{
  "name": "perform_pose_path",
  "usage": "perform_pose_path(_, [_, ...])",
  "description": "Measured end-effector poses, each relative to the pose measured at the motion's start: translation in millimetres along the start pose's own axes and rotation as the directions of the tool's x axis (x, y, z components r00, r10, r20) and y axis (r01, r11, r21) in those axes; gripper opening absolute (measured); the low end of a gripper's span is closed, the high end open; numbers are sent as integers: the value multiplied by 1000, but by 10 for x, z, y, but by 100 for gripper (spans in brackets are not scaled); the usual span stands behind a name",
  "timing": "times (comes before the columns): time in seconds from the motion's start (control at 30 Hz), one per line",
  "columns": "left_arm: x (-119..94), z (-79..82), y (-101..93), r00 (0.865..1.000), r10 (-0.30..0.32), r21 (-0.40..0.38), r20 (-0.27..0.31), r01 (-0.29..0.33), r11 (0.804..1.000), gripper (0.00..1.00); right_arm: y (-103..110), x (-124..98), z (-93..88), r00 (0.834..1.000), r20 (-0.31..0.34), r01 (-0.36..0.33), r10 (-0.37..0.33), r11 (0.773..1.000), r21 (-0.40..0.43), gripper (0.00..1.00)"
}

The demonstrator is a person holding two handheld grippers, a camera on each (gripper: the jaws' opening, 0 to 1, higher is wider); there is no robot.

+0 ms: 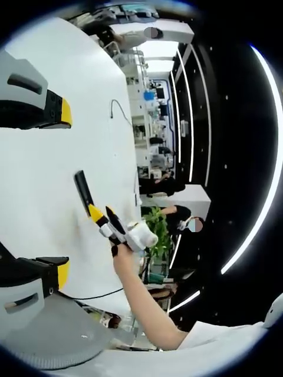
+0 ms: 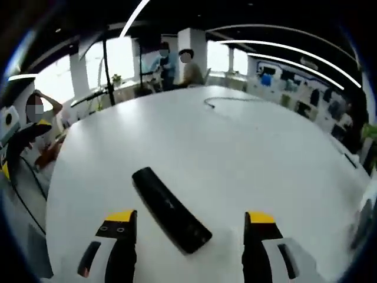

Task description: Press the specified remote control buttons in sequence, fully releasing each button before pressing the next.

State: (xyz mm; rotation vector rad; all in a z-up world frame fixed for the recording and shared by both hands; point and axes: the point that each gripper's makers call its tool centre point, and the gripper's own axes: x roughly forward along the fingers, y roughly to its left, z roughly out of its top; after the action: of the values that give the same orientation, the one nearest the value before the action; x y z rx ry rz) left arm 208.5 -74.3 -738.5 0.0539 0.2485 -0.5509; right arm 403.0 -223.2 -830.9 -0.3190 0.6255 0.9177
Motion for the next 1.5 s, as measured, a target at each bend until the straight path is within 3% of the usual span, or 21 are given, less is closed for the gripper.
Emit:
perform_pose_path(0.3, [10,-8,-38,1000,-18,8,-7,18,1000,93,97,-167,58,998,56,21,-22,1000,15,80])
perform_pose_path(0.97, [-15,-1,-1,1000,6,4,1,-6,1000,93,370,-644,148,987,136,85,-85,996,9,85])
perform_pose_path(1.5, [-32,-16,17,1000,21,-1,-5,-21,1000,93,631,-852,105,982,161,99,-99,995,6,87])
